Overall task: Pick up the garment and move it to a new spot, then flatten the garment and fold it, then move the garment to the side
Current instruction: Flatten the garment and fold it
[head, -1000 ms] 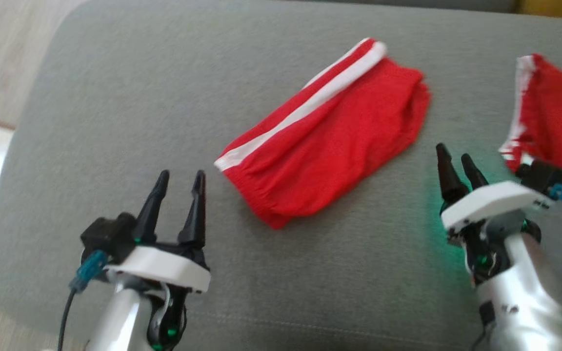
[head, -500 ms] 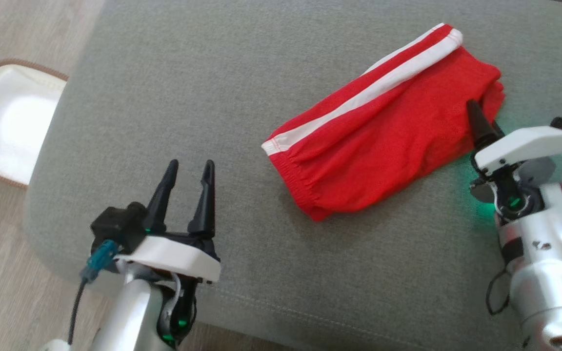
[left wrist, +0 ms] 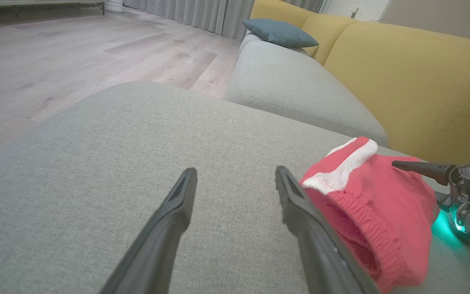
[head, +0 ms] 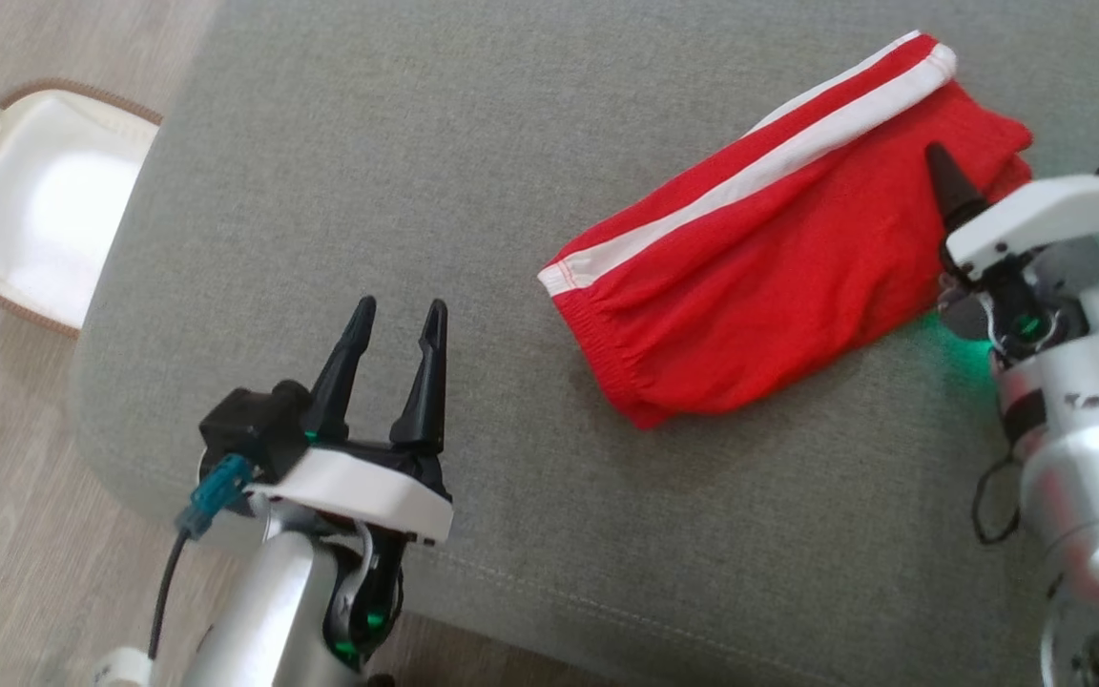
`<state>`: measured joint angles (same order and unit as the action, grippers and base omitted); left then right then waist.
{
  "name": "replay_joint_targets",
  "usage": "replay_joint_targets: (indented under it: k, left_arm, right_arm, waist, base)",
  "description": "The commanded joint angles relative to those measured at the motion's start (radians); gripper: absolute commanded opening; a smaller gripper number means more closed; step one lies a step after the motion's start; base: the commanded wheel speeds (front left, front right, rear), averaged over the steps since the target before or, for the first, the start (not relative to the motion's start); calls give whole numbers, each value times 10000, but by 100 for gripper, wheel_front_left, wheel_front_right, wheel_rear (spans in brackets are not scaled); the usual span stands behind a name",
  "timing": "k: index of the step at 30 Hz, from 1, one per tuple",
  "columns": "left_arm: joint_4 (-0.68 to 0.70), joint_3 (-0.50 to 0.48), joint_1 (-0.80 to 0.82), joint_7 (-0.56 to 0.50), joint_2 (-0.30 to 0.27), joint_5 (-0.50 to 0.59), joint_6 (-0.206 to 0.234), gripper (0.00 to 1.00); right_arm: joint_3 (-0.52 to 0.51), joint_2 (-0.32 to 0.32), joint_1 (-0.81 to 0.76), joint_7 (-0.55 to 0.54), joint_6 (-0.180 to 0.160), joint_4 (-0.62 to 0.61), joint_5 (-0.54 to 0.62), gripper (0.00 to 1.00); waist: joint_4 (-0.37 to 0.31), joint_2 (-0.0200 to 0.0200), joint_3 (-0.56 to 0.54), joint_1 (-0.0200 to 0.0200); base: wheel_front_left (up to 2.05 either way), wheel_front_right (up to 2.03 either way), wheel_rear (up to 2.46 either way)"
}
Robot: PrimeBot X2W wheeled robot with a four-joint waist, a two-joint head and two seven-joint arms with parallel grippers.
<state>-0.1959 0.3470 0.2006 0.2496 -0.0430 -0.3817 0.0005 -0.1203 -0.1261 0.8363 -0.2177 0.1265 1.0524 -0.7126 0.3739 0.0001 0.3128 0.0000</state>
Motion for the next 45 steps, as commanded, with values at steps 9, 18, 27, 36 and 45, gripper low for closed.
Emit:
replay_joint_targets:
  k: [9, 18, 27, 36, 45]
  left_arm:
    - [359, -157, 417, 122, -72, -188, 103, 100]
    - [288, -395, 206, 122, -72, -72, 110, 100]
    - [159, -674, -138, 122, -72, 187, -44, 100]
    - [50, -966, -720, 122, -72, 321, -104, 100]
    - [43, -1144, -1167, 122, -72, 444, -198, 100]
  right_arm:
    - [34, 243, 710, -167, 42, 1596, 412, 0]
    - [-448, 420, 461, 828, 42, 1766, -28, 0]
    - [-733, 670, -1177, 2215, 42, 611, -998, 0]
    - [-650, 752, -3148, 3385, 42, -518, -1988, 0]
    - [861, 757, -4070, 4324, 42, -1200, -3205, 0]
  waist:
    - [227, -1, 142, 0]
    - [-219, -1, -356, 0]
    - [-1236, -1, -1094, 0]
    - [-2047, -1, -1958, 0]
    - [-2462, -1, -2434, 0]
  base:
    - [0, 0, 0]
    - [0, 0, 0]
    - [0, 0, 0]
    - [0, 0, 0]
    - [0, 0, 0]
